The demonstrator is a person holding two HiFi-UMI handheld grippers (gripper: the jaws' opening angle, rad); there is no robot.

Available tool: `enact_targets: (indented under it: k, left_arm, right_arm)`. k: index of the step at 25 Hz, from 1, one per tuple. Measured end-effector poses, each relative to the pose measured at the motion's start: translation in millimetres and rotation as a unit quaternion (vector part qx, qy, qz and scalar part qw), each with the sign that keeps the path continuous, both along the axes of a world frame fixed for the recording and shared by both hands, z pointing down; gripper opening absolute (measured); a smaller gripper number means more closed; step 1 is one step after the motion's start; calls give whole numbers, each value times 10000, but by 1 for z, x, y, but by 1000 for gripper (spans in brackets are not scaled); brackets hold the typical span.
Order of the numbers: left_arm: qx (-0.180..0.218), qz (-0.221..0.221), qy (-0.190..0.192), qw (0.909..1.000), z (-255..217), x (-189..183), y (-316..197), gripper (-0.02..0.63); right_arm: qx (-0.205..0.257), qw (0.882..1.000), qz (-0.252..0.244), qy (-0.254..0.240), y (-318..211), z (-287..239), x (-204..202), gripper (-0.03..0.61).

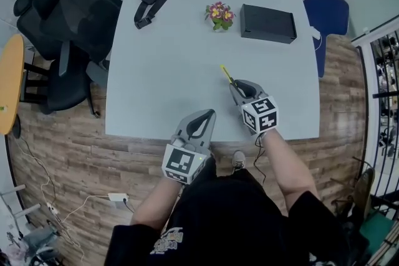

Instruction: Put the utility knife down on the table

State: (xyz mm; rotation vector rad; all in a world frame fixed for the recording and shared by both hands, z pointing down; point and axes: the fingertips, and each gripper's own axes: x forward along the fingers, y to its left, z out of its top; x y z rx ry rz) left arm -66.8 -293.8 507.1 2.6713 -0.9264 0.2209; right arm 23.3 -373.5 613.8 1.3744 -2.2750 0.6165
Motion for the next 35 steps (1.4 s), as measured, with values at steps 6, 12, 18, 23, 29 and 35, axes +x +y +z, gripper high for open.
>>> enact_targets:
  k: [6, 12, 18, 23, 29, 35]
  left_arm:
    - [-132, 36, -14, 9999, 11, -5, -5, 6]
    - [-252, 20, -32, 9997, 20, -9, -6, 5]
    - [-330, 31, -70, 9994, 27, -13, -7, 5]
    - [-348, 45, -87, 9993, 27, -13, -12, 5]
    - [-327, 29, -132, 9994, 28, -11, -19, 5]
    - [-313, -26, -177, 9993, 24, -6, -17, 5]
  right_arm:
    - [-453, 9986, -23, 263, -4, 43, 0, 71]
    - [-901, 9945, -45, 529, -3, 82, 3, 71]
    - [-1217, 9898, -20, 734, 0, 106, 5, 71]
    - [-1357, 9879, -13, 753, 2, 114, 6, 72]
    - [-1332, 9887, -24, 686, 2, 117, 6, 74]
    - [-1373, 9895, -73, 443, 5, 114, 7, 94]
